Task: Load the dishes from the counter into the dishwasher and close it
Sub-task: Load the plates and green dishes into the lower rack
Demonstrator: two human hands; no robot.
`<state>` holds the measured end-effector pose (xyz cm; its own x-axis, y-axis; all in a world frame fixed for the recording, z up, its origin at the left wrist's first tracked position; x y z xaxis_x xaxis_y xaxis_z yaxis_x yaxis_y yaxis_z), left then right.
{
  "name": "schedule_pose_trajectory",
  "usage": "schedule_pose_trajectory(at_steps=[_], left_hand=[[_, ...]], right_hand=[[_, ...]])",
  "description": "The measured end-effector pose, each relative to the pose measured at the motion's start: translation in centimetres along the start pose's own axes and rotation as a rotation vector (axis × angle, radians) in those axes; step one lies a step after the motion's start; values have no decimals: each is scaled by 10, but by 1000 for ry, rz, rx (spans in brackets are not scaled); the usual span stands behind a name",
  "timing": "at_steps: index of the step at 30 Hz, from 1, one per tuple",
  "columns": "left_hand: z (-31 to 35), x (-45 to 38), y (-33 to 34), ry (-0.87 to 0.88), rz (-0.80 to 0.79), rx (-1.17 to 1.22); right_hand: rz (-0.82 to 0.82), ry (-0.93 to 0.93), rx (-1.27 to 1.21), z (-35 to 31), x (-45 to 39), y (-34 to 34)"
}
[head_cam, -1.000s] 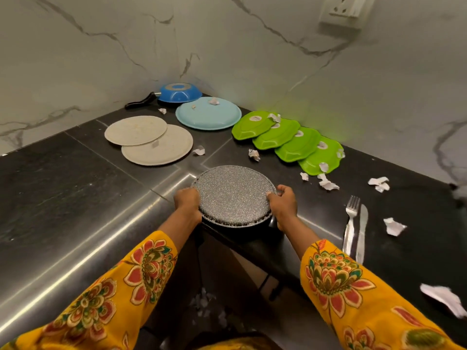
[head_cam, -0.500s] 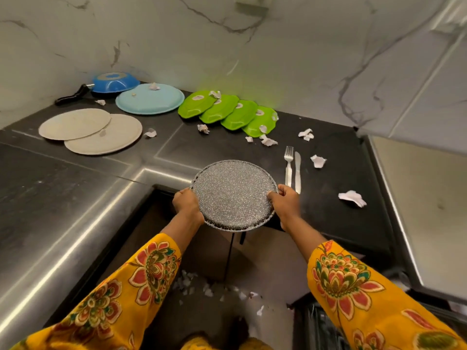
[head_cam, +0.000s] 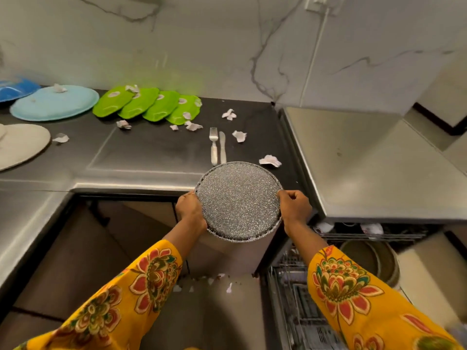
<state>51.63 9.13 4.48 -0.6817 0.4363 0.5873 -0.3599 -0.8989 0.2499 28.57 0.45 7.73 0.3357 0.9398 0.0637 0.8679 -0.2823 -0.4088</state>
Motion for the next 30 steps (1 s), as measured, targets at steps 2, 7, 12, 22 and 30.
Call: schedule_pose_trajectory(at_steps=[2,7,12,22,30], left_hand=[[-22,18,16,-18,-35,-22],[-81,69,53,-50,-112,-103],[-150,115,71,-116,-170,-188],[-240,197,79,-168,-178,-330],[-282,215,81,-235,-176,-428]], right_hand=[[54,22,9,14,-11,-29],[161,74,64,51,-38,-106],[177,136,170,99,-59,-179],[236,265,169,184,-70,-273],[217,463,113,241,-66,-296]])
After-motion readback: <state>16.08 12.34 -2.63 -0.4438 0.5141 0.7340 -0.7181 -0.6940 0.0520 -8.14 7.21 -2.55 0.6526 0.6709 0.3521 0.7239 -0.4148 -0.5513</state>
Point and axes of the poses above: each hand's wrist, its own x-axis away from the middle knuckle, its own y-axis out of the palm, z = x × y, the point moved 4 cm from there along -x, towards the middle knuckle, and after that the axes turned 4 degrees about z, right-handed, at the moved point
